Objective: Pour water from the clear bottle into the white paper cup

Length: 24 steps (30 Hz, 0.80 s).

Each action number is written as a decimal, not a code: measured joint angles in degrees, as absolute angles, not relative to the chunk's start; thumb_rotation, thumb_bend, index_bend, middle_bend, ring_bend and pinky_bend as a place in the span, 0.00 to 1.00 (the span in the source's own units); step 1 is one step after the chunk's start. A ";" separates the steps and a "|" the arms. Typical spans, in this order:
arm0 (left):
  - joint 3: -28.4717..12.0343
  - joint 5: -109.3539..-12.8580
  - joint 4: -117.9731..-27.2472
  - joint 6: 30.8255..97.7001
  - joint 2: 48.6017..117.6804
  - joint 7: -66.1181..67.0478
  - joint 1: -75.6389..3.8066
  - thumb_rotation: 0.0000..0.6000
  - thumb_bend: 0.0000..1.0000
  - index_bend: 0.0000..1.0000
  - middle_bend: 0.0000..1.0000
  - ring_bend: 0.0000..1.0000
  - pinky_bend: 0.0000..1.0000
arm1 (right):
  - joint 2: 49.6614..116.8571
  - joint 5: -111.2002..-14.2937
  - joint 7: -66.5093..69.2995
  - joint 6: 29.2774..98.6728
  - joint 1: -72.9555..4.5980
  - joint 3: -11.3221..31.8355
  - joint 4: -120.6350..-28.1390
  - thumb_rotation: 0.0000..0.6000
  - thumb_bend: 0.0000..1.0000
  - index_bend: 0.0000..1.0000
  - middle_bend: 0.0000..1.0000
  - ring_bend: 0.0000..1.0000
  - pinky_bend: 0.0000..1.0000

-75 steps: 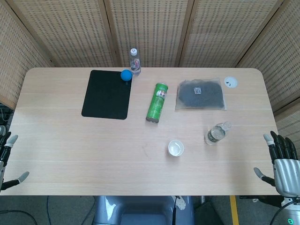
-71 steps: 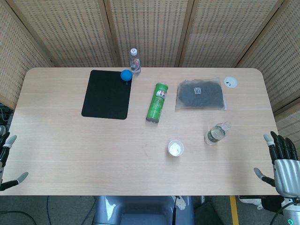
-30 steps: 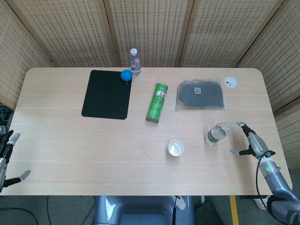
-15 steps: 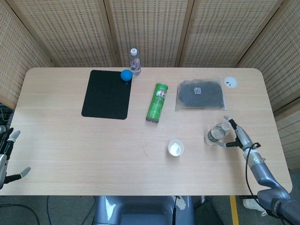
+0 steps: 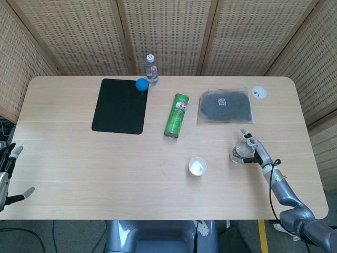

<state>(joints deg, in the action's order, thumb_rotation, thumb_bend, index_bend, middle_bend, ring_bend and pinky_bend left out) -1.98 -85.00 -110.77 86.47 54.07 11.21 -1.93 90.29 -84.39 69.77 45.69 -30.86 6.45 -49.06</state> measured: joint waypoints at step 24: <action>-1.49 -85.81 -111.02 86.77 53.26 9.40 -1.83 1.00 0.09 0.00 0.00 0.00 0.00 | 91.53 -85.14 62.73 58.42 -29.80 7.21 -48.69 1.00 0.45 0.54 0.57 0.40 0.48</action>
